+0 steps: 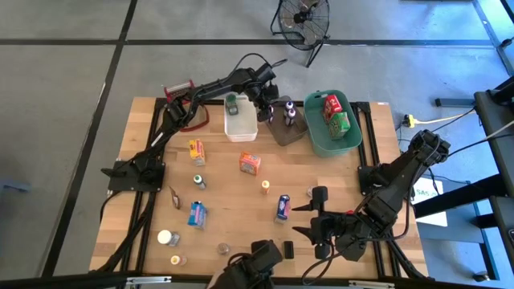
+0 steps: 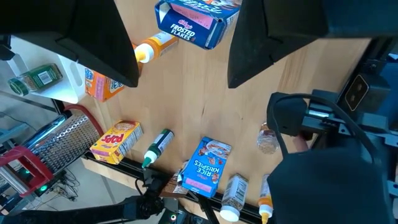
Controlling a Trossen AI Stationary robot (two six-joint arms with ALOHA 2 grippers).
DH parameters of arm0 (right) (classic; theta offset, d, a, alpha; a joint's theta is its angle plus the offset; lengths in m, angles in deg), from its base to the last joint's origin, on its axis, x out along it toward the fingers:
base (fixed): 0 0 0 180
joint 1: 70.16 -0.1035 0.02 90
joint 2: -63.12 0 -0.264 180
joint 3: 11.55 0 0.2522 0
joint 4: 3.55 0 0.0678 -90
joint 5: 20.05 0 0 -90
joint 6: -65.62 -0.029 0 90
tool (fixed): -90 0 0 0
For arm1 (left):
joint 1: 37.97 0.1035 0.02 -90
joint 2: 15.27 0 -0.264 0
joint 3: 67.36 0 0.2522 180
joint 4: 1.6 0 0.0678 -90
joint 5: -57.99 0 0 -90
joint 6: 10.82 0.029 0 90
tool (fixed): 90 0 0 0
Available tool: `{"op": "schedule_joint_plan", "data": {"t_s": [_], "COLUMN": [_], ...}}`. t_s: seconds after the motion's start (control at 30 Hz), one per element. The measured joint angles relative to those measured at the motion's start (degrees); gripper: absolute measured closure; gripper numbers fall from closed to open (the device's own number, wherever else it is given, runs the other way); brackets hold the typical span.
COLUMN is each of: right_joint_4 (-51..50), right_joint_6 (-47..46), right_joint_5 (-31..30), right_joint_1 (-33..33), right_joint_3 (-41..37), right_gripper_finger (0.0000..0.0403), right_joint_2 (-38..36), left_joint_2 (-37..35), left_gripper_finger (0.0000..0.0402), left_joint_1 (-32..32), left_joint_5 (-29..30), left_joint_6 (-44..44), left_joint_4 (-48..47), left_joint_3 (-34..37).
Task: Pick & Place Kitchen Items
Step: Put the pink food coloring bottle into the black bin, then put the white seasoning bottle into the white bin
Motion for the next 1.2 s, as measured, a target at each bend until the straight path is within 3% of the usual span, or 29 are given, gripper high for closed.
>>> {"op": "schedule_joint_plan", "data": {"t_s": [0.13,0.33,0.67,0.77,0.9,1.2], "right_joint_4": [0.0,-0.1,-1.4,-2.0,-3.3,-4.1], "right_joint_6": [0.0,0.0,0.0,0.2,0.5,4.0], "right_joint_5": [0.0,0.0,0.0,0.0,0.0,-0.1], "right_joint_1": [0.0,0.0,0.0,0.0,0.2,2.0], "right_joint_3": [0.0,0.0,0.0,0.0,0.0,0.0], "right_gripper_finger": [0.0153,0.0153,0.0153,0.0153,0.0153,0.0153], "right_joint_2": [0.0,0.0,0.0,0.0,0.0,0.0], "left_joint_2": [0.0,-0.2,-15.7,-20.7,-25.9,-37.7], "left_gripper_finger": [0.0159,0.0154,0.0155,0.0155,0.0159,0.0158], "left_joint_1": [0.0,-0.1,-2.8,-5.8,-11.5,-27.0], "left_joint_5": [0.3,0.7,1.5,2.6,8.9,11.1], "left_joint_6": [-2.2,-3.1,-5.1,-6.5,-10.4,-21.9], "left_joint_4": [-1.4,-9.1,-24.9,-31.2,-39.4,-39.1], "left_joint_3": [-2.1,-11.0,-9.0,-9.0,-9.1,-3.1]}}
